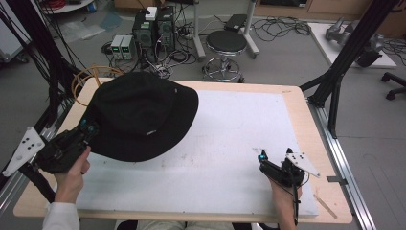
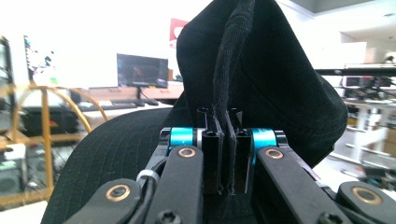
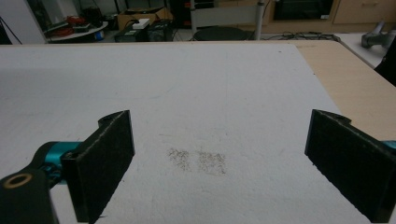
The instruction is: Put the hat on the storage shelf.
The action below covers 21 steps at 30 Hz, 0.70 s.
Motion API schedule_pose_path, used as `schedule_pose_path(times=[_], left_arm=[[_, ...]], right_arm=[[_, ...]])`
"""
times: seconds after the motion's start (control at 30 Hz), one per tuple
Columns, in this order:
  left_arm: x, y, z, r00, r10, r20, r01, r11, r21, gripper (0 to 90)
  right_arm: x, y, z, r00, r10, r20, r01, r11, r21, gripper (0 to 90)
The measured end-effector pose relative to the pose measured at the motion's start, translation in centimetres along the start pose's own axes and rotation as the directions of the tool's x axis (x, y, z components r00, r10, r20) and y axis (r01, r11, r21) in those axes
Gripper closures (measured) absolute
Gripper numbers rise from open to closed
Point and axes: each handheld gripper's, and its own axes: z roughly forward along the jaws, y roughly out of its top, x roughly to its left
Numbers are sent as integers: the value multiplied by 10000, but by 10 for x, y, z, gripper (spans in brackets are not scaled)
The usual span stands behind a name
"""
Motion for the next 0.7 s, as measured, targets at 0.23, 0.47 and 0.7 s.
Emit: schedule_pose_path(times=[0.23, 0.47, 0.7], left_arm=[[7, 17, 16, 9941, 388, -1016, -435, 9981, -444, 867], [17, 23, 30, 9741, 575, -2185, -774, 9935, -834, 867], [30, 31, 36, 9459, 792, -3148, -1158, 9883, -994, 867]], right_arm=[[-1, 0, -1, 10000, 47, -1, -47, 10000, -79, 73], [-1, 0, 0, 10000, 46, -7, -46, 9999, -89, 73], [0, 0, 0, 10000, 42, 9, -42, 10000, -38, 72]])
